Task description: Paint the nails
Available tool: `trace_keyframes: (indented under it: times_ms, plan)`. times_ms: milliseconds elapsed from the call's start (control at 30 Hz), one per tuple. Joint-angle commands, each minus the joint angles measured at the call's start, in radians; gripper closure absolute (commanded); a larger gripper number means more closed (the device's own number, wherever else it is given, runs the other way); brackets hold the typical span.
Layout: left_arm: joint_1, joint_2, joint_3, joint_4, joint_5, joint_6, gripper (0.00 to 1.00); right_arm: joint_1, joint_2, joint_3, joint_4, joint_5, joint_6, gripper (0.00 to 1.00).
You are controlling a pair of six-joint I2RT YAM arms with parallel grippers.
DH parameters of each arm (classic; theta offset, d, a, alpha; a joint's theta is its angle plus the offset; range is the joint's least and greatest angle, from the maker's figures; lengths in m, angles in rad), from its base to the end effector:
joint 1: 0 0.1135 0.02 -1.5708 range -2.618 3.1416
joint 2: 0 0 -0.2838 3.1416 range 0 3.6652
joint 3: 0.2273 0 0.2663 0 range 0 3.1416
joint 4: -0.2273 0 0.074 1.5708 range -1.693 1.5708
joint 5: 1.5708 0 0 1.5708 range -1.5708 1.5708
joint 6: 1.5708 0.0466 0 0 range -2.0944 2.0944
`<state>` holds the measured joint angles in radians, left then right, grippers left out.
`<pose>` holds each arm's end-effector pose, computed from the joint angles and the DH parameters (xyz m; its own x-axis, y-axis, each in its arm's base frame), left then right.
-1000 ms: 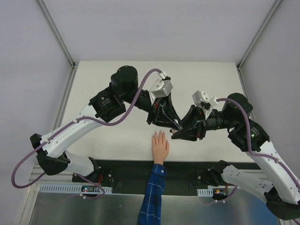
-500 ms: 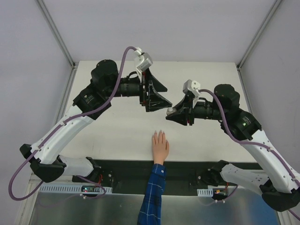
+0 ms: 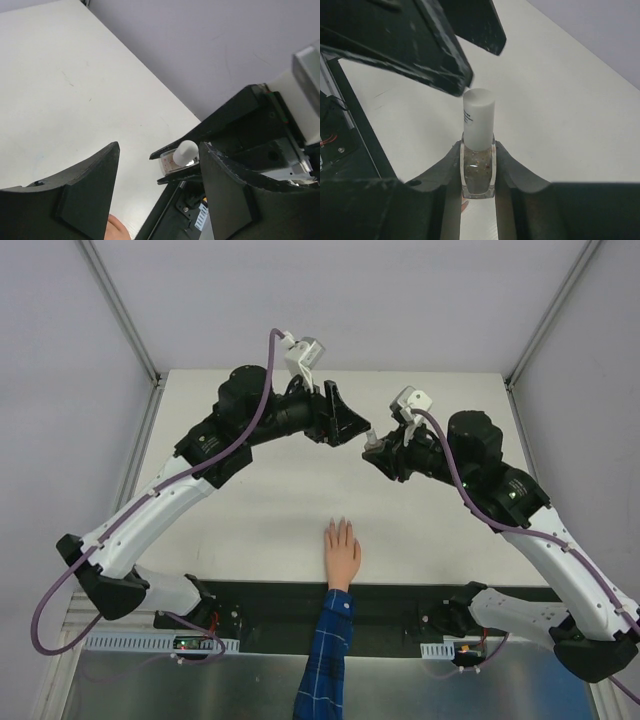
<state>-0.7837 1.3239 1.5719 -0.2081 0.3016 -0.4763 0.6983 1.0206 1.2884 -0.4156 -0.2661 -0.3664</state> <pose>0.2068 -0.2257 0.5153 -0.3803 -0.2391 -0.8934 0.7988 0.4019 -0.4476 0.1634 0.1531 0.4644 0.1883 -0.2932 -0.9373 -0.8055 0.4999 -0.3182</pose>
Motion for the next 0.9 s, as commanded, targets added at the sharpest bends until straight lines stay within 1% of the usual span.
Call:
trace_keyframes:
  times_ms: [0, 233, 433, 500, 567, 600, 667, 700, 800, 833, 867]
  plan:
    - [-0.002, 0.043, 0.077, 0.010, 0.037, -0.038, 0.37, 0.001, -0.007, 0.046, 0.054, 0.057, 0.021, 1.00]
    - [-0.034, 0.084, 0.092, 0.009, 0.041, -0.036, 0.42, 0.001, -0.028, 0.037, 0.052, 0.073, 0.033, 1.00]
    - [-0.078, 0.090, 0.097, 0.009, 0.013, -0.012, 0.39, 0.003, -0.024, 0.043, 0.044, 0.079, 0.049, 1.00]
    - [-0.084, 0.089, 0.093, 0.007, 0.005, -0.007, 0.41, 0.003, -0.028, 0.042, 0.044, 0.077, 0.056, 1.00]
    - [-0.088, 0.089, 0.082, 0.007, -0.001, -0.007, 0.45, 0.003, -0.037, 0.035, 0.057, 0.074, 0.069, 1.00]
    - [-0.091, 0.093, 0.080, 0.007, -0.001, -0.005, 0.49, 0.003, -0.040, 0.035, 0.061, 0.071, 0.073, 1.00]
    - [-0.092, 0.098, 0.076, 0.007, 0.007, -0.008, 0.54, 0.003, -0.042, 0.037, 0.061, 0.058, 0.086, 1.00]
    - [-0.091, 0.101, 0.076, 0.009, 0.008, -0.010, 0.59, 0.003, -0.045, 0.035, 0.064, 0.051, 0.090, 1.00]
    - [-0.091, 0.110, 0.082, 0.007, 0.031, -0.008, 0.69, 0.001, -0.053, 0.029, 0.078, 0.039, 0.107, 1.00]
    - [-0.091, 0.110, 0.083, 0.007, 0.037, -0.002, 0.76, 0.001, -0.054, 0.028, 0.081, 0.036, 0.110, 1.00]
    - [-0.091, 0.112, 0.082, 0.007, 0.044, -0.001, 0.78, 0.001, -0.056, 0.026, 0.081, 0.034, 0.112, 1.00]
